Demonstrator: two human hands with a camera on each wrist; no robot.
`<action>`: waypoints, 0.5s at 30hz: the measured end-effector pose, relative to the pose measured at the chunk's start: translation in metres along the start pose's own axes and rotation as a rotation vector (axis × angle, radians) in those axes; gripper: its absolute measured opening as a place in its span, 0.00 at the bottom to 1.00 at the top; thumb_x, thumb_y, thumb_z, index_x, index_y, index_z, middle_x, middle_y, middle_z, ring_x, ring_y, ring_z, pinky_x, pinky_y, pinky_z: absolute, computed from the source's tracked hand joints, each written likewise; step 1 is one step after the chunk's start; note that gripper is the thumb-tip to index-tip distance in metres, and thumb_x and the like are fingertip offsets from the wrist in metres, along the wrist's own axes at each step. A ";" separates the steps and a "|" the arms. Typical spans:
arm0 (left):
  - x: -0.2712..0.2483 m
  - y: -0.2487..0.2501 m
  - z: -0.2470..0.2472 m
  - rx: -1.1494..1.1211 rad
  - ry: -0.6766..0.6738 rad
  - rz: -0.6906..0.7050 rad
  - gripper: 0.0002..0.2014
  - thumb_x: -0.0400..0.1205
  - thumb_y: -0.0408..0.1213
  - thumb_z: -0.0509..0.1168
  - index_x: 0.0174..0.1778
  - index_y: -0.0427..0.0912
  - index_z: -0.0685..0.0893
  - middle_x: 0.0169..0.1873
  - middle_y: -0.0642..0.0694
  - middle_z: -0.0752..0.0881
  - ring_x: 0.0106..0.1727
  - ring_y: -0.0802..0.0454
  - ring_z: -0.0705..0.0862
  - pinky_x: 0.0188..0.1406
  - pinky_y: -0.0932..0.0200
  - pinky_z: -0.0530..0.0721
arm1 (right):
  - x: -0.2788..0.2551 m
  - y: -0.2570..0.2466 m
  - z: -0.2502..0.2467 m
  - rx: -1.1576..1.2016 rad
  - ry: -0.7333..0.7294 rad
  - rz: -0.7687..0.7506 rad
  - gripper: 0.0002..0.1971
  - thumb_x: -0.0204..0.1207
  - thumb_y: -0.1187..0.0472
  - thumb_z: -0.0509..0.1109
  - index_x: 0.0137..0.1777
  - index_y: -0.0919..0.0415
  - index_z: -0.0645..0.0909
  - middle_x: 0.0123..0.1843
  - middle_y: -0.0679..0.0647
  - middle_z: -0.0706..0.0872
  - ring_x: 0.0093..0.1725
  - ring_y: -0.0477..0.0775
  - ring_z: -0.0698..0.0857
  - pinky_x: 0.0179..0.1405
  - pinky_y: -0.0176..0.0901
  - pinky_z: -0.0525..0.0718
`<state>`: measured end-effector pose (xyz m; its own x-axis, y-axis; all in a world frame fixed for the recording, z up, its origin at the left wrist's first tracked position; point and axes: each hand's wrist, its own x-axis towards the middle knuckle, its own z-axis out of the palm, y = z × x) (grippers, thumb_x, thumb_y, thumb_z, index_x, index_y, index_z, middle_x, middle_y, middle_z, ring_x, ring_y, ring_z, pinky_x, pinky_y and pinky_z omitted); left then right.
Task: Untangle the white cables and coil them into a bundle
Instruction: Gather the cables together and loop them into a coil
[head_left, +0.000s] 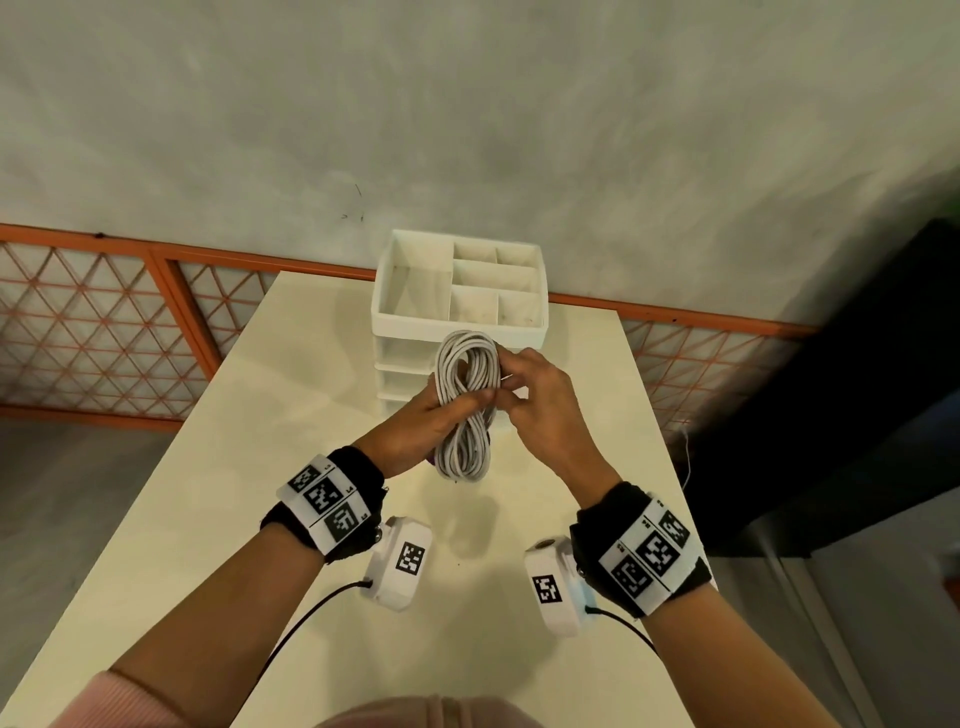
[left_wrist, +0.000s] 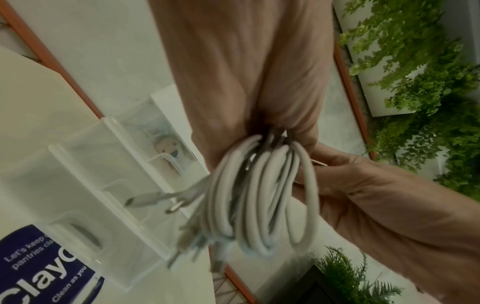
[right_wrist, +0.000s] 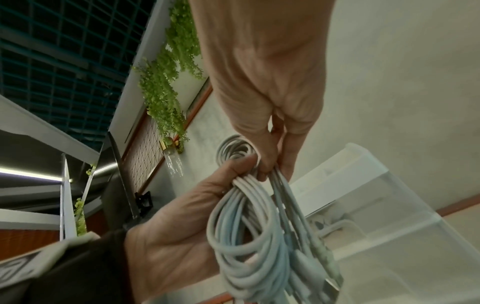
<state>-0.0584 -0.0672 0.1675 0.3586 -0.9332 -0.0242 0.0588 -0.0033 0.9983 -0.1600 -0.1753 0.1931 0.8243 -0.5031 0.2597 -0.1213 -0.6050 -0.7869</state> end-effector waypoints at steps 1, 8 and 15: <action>0.000 0.001 -0.001 0.002 0.006 -0.014 0.15 0.86 0.40 0.57 0.68 0.45 0.77 0.56 0.44 0.86 0.56 0.53 0.85 0.58 0.57 0.84 | 0.000 0.000 0.002 0.002 0.000 0.012 0.24 0.75 0.75 0.65 0.69 0.55 0.79 0.49 0.59 0.79 0.45 0.52 0.83 0.46 0.24 0.79; 0.001 0.007 -0.006 0.026 0.065 0.007 0.11 0.87 0.40 0.54 0.52 0.43 0.83 0.42 0.47 0.89 0.45 0.55 0.89 0.43 0.64 0.85 | 0.003 -0.002 0.007 0.128 -0.061 0.085 0.23 0.78 0.75 0.59 0.70 0.58 0.77 0.53 0.60 0.74 0.56 0.62 0.83 0.54 0.48 0.88; 0.001 0.005 -0.003 0.118 0.086 0.058 0.11 0.88 0.41 0.53 0.56 0.53 0.81 0.42 0.59 0.87 0.49 0.67 0.85 0.51 0.68 0.81 | 0.007 -0.001 0.006 0.174 -0.084 0.126 0.21 0.78 0.75 0.60 0.68 0.60 0.78 0.56 0.63 0.76 0.58 0.62 0.84 0.59 0.58 0.86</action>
<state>-0.0554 -0.0669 0.1719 0.4372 -0.8987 0.0338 -0.0718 0.0026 0.9974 -0.1506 -0.1745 0.1925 0.8526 -0.5105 0.1121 -0.1343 -0.4214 -0.8969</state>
